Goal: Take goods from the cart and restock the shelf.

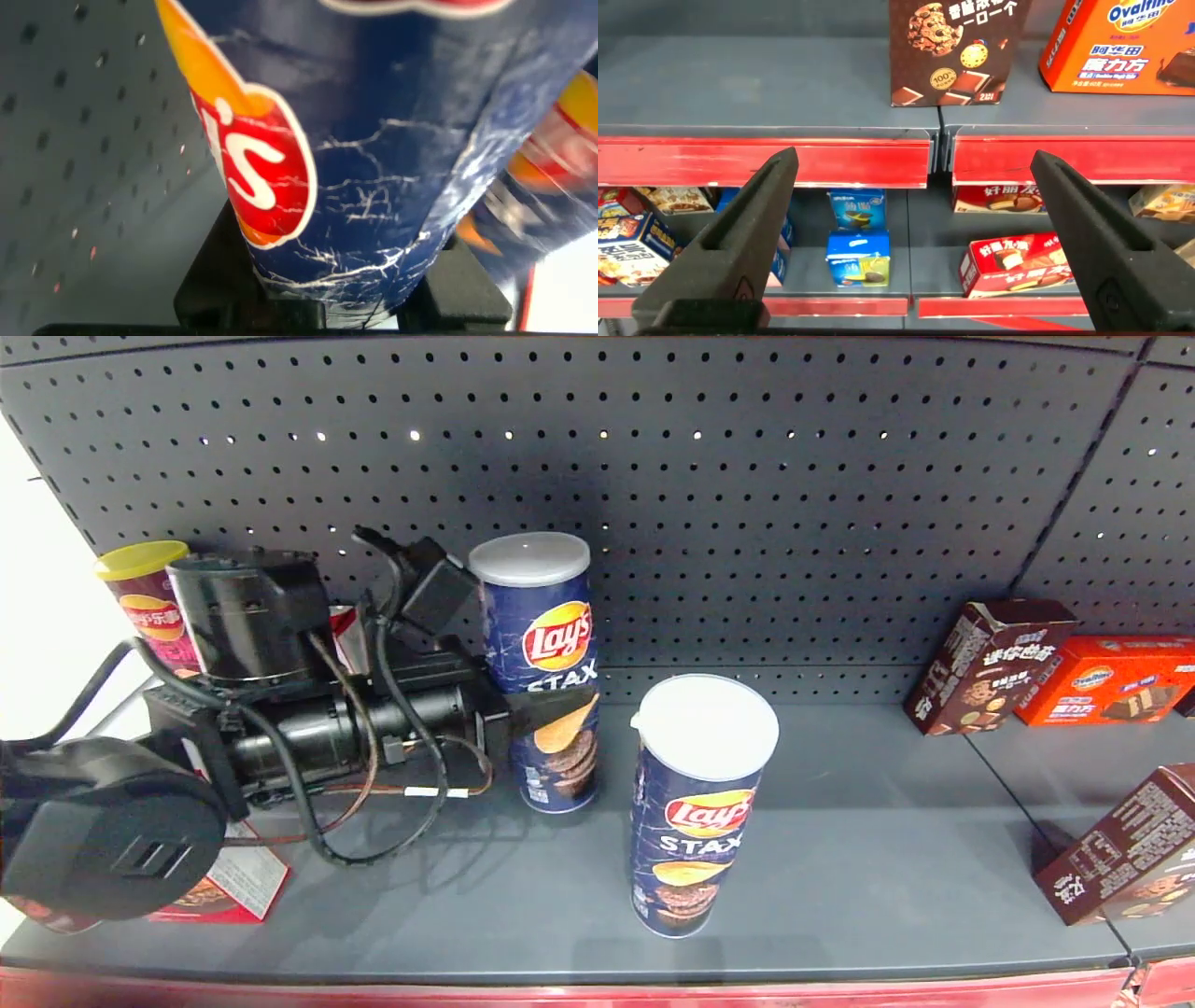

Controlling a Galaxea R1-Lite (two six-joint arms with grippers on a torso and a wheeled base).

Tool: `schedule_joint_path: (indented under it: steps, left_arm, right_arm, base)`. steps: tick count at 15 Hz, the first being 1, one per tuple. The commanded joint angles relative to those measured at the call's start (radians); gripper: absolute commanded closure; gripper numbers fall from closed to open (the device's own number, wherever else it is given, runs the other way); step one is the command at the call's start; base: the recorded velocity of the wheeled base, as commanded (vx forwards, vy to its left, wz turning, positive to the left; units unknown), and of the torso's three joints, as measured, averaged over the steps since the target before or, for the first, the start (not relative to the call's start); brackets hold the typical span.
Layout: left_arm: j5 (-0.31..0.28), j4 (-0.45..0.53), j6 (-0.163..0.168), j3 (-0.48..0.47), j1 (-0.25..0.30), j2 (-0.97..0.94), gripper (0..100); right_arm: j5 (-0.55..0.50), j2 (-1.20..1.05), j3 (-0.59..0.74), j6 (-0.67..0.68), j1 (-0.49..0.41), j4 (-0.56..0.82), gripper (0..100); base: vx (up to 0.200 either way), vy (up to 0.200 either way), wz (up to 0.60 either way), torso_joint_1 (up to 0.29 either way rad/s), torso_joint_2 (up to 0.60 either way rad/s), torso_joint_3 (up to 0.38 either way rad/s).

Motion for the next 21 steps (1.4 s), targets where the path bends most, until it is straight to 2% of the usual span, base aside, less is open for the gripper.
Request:
schedule_joint_path:
  steps: [1,3,6,8,11,14,17,21]
  left_arm:
    - [-0.039,0.008,0.019,-0.105,0.0,0.116,100]
    - [-0.078,0.008,0.043,-0.142,0.002,0.156,100]
    - [-0.078,0.006,0.046,-0.195,0.002,0.206,100]
    - [-0.078,-0.001,0.046,-0.267,0.0,0.26,100]
    - [-0.081,-0.046,0.045,-0.341,-0.009,0.323,100]
    - [-0.081,-0.055,0.046,-0.375,-0.021,0.358,100]
    - [-0.081,-0.055,0.062,-0.419,-0.027,0.394,100]
    - [-0.079,-0.055,0.065,-0.427,-0.032,0.412,100]
  right_arm:
    - [0.0,0.001,0.0,-0.001,0.0,-0.001,0]
    - [0.0,0.001,0.0,-0.001,0.0,-0.001,0]
    - [0.0,0.001,0.0,-0.001,0.0,-0.001,0]
    - [0.0,0.001,0.0,-0.001,0.0,-0.001,0]
    - [0.0,0.001,0.0,-0.001,0.0,-0.001,0]
    - [0.0,0.001,0.0,-0.001,0.0,-0.001,0]
    - [0.0,0.001,0.0,-0.001,0.0,-0.001,0]
    - [0.0,0.001,0.0,-0.001,0.0,-0.001,0]
  base:
    - [0.0,0.0,0.0,0.0,0.0,0.0]
    - [0.0,0.0,0.0,0.0,0.0,0.0]
    - [0.0,0.0,0.0,0.0,0.0,0.0]
    - [0.0,0.0,0.0,0.0,0.0,0.0]
    - [0.0,0.0,0.0,0.0,0.0,0.0]
    - [0.0,0.0,0.0,0.0,0.0,0.0]
    - [0.0,0.0,0.0,0.0,0.0,0.0]
    - [0.0,0.0,0.0,0.0,0.0,0.0]
